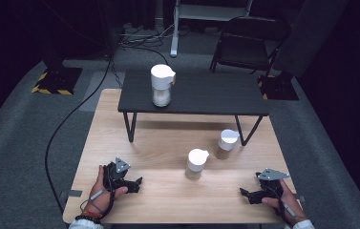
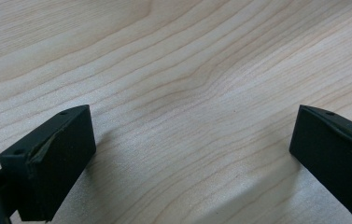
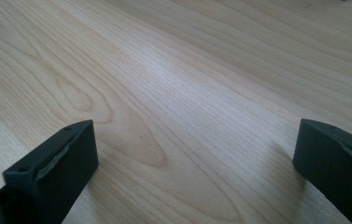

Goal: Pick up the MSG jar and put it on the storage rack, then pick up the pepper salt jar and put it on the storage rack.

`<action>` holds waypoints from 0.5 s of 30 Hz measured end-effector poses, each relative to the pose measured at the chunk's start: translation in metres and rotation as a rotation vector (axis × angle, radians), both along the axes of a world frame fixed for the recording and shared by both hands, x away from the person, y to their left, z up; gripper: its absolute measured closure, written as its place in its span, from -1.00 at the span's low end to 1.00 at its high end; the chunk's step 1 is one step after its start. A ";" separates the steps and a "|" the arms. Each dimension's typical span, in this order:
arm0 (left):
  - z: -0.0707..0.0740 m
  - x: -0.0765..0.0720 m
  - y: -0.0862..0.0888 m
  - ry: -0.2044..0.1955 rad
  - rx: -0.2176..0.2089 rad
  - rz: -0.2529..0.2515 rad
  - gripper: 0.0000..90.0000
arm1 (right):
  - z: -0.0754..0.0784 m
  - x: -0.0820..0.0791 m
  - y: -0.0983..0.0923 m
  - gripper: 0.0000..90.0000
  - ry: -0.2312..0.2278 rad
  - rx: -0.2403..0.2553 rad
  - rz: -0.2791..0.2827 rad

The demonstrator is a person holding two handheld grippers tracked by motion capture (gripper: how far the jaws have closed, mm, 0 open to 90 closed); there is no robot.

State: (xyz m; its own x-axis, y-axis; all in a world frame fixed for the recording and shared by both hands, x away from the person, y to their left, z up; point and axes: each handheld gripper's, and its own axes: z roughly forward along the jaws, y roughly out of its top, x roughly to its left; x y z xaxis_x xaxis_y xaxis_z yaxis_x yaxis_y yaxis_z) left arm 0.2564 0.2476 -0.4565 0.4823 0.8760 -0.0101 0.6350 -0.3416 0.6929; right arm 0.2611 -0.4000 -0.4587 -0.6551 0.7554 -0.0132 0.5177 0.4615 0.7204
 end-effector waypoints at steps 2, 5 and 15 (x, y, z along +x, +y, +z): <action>0.000 0.000 0.000 -0.001 0.000 -0.003 -1.00 | 0.000 0.000 0.000 -1.00 0.000 0.000 0.000; 0.000 0.001 0.001 -0.001 0.001 -0.010 -1.00 | 0.000 0.000 0.000 -1.00 0.000 0.000 0.000; 0.000 0.002 0.002 -0.001 0.000 -0.012 -1.00 | 0.000 0.000 0.000 -1.00 0.000 0.000 0.000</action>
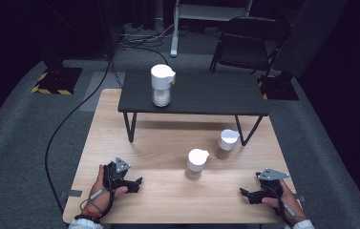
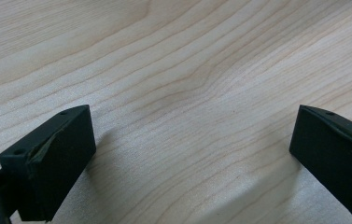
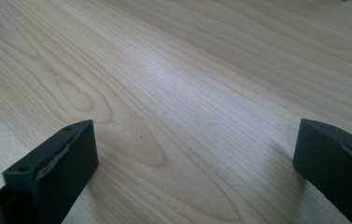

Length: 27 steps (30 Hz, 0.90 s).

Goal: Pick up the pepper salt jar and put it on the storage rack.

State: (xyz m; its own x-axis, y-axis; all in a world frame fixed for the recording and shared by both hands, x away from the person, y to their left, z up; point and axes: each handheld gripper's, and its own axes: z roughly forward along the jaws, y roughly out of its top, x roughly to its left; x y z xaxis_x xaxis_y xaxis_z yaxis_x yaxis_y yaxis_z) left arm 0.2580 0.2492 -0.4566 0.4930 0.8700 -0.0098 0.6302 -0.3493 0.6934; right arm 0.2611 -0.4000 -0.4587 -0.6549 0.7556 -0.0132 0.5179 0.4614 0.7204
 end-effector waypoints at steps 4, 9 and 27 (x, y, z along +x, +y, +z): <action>0.000 0.000 0.001 0.000 0.001 -0.005 -1.00 | 0.000 0.000 0.000 -1.00 0.000 0.000 0.000; 0.000 0.001 0.001 0.000 0.001 -0.005 -1.00 | 0.000 0.000 0.000 -1.00 0.000 0.000 0.002; 0.000 0.000 0.001 -0.001 0.001 -0.005 -1.00 | 0.003 -0.009 0.004 -0.96 -0.054 -0.021 0.003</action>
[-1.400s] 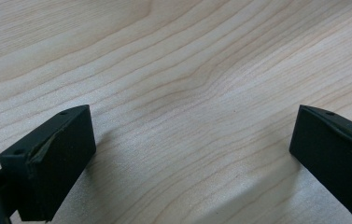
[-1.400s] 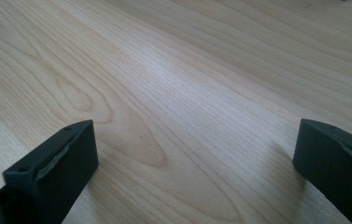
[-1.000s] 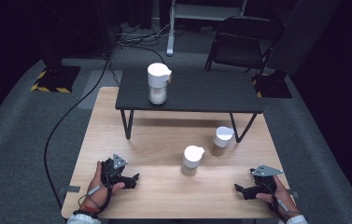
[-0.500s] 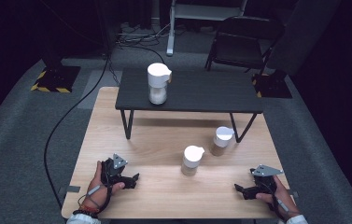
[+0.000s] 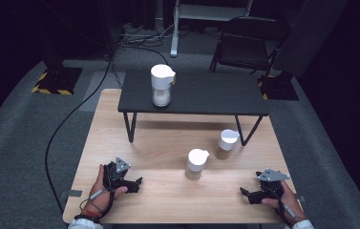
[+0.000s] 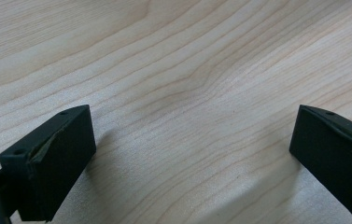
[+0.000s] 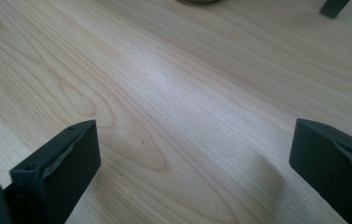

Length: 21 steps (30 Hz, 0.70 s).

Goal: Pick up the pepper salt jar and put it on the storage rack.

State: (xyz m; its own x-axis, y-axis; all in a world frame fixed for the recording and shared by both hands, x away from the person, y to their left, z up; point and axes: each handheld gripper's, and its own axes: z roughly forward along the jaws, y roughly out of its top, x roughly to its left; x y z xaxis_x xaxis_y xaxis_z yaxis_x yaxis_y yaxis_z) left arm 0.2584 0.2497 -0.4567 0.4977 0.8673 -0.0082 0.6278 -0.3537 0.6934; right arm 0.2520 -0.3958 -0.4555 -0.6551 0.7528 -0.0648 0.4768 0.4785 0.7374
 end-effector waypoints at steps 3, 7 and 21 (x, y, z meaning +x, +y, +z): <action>0.000 0.000 0.000 -0.001 0.000 0.000 -0.99 | 0.002 -0.004 -0.002 -0.96 -0.033 0.011 0.000; 0.000 0.000 0.000 0.000 0.000 -0.001 -0.99 | 0.004 -0.006 -0.005 -0.96 -0.044 0.035 0.005; 0.000 0.000 0.000 0.000 0.001 -0.002 -1.00 | 0.000 -0.008 0.001 -0.97 -0.074 0.115 0.042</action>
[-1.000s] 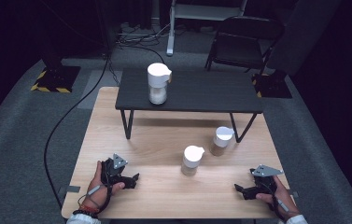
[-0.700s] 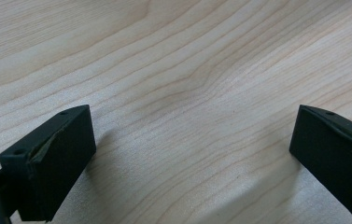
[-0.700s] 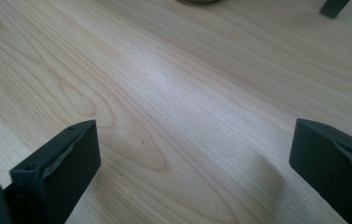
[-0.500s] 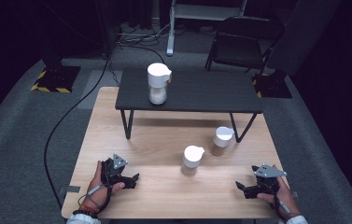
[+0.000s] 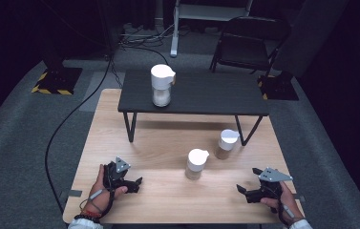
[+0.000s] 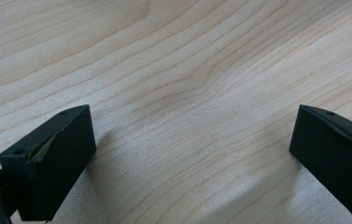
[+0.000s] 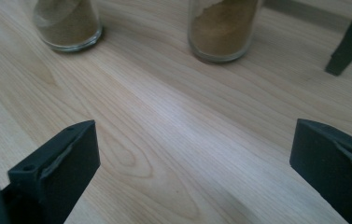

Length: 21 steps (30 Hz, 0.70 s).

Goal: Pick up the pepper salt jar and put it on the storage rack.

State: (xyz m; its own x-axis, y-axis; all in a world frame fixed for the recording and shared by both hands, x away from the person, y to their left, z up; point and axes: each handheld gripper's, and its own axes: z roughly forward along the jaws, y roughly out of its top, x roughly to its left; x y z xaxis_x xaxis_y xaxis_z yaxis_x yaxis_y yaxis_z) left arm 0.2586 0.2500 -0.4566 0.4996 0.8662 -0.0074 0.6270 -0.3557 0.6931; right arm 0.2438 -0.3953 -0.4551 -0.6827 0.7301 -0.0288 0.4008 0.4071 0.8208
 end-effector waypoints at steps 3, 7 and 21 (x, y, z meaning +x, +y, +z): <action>0.000 0.000 0.000 0.000 0.000 0.000 -1.00 | -0.002 0.001 0.002 -0.97 -0.007 0.010 0.028; 0.000 0.000 0.000 0.000 0.000 0.000 -0.99 | -0.006 0.003 0.005 -0.97 -0.013 0.032 0.053; 0.000 0.000 0.000 0.000 -0.001 0.000 -0.99 | -0.004 0.007 0.031 -0.96 -0.028 0.070 0.057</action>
State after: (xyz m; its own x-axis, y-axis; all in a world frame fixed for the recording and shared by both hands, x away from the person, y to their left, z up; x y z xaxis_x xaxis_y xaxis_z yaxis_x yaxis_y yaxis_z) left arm 0.2586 0.2500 -0.4566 0.4995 0.8663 -0.0080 0.6272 -0.3553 0.6931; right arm 0.2511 -0.3639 -0.4594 -0.7227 0.6912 0.0014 0.3553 0.3698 0.8585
